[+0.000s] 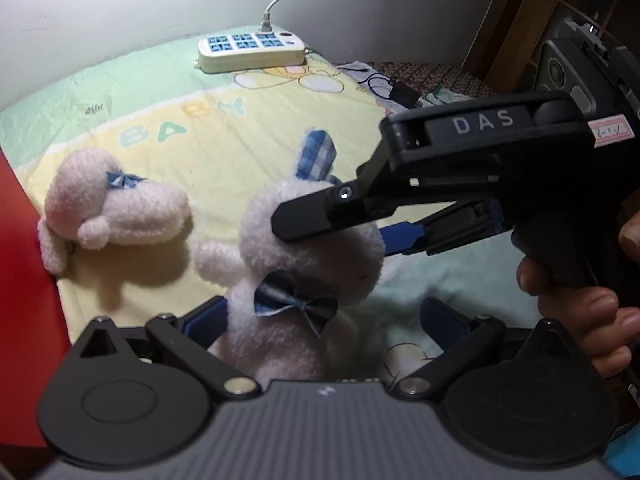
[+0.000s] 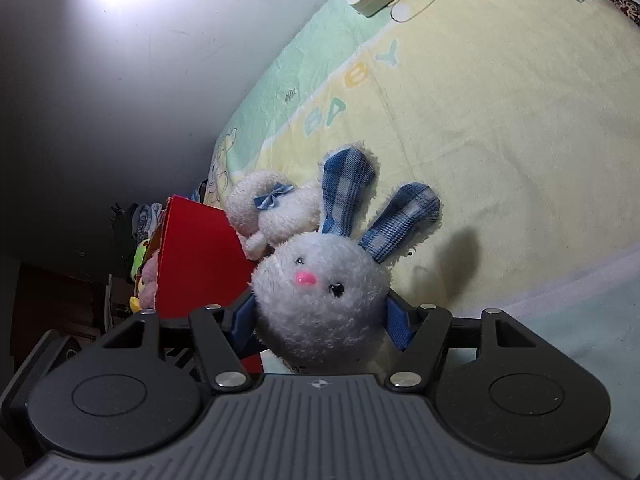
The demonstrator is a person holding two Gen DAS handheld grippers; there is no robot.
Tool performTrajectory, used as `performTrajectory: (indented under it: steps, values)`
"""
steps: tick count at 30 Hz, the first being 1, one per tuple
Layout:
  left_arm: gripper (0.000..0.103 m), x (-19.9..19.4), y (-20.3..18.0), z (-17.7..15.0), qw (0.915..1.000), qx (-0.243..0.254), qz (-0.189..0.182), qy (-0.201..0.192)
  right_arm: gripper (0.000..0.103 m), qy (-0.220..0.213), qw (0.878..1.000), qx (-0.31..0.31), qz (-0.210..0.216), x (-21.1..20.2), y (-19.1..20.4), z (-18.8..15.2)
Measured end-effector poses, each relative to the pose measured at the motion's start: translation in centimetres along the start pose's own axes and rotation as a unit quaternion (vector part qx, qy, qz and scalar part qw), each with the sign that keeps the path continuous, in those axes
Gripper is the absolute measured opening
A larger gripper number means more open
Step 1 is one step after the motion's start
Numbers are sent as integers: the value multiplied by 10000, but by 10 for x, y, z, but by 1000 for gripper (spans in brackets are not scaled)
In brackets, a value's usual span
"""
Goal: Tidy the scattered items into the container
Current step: 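Lift the plaid-eared bunny with the right gripper over the red box, then lower the plaid-eared bunny into the box beside the teddy bear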
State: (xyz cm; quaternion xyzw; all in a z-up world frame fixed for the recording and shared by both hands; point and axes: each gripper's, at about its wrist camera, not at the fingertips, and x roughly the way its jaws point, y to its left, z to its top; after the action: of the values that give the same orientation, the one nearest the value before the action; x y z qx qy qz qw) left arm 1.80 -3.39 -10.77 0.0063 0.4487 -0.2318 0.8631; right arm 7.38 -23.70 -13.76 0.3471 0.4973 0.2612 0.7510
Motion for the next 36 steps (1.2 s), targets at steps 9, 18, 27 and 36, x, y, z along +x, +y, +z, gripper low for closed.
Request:
performTrajectory:
  steps: [9,18,27,36]
  values:
    - [101,-79,7,11,9951,-111,62,-979,67,-360,9966,-369,649,-13,54,-4]
    - [101,-162,43,-7,9822,-297,473,-1792,67,-175,9882,-950,1188,25,136,-11]
    - [101,-206,111,-40,9709,-734,1105,-1992,67,236,9769,-1743,1217,103,220,-29]
    - [100,-220,184,-68,9642,-1356,1211,-1930,67,440,9643,-2474,840,172,273,-46]
